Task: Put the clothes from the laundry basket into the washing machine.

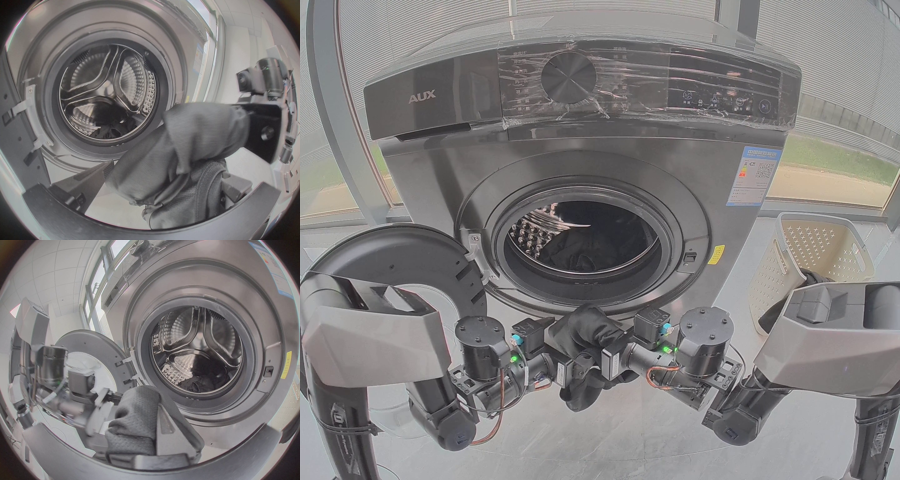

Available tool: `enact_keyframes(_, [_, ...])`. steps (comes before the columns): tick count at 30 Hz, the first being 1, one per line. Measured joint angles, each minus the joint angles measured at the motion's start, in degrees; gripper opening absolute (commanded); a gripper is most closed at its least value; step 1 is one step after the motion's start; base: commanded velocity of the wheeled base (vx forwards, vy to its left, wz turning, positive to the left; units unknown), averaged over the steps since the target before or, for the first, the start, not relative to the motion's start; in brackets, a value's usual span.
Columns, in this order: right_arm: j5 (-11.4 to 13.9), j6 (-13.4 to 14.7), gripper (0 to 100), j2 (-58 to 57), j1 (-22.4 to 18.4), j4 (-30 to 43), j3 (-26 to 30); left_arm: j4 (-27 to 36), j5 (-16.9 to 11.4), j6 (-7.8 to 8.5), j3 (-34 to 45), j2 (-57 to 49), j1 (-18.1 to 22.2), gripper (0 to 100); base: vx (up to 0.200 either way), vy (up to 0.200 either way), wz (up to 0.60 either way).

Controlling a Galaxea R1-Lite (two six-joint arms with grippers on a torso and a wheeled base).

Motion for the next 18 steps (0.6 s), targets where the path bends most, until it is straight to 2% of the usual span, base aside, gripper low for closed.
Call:
enact_keyframes(10, [-0.27,0.73,0,-4.85,3.08,0.06,3.40,0.00,0.13,-0.16,-7.08,7.63,1.58,100,0.000,0.000,0.00])
enact_keyframes(17, [-0.55,1.15,0,-6.78,3.63,0.02,5.41,0.05,0.77,-0.74,-11.13,10.80,1.89,100,0.000,0.000,0.00])
enact_keyframes(18, [-0.60,1.21,0,-6.86,3.44,0.05,5.60,0.02,0.93,-0.82,-11.54,11.00,2.05,0,0.000,0.000,0.00])
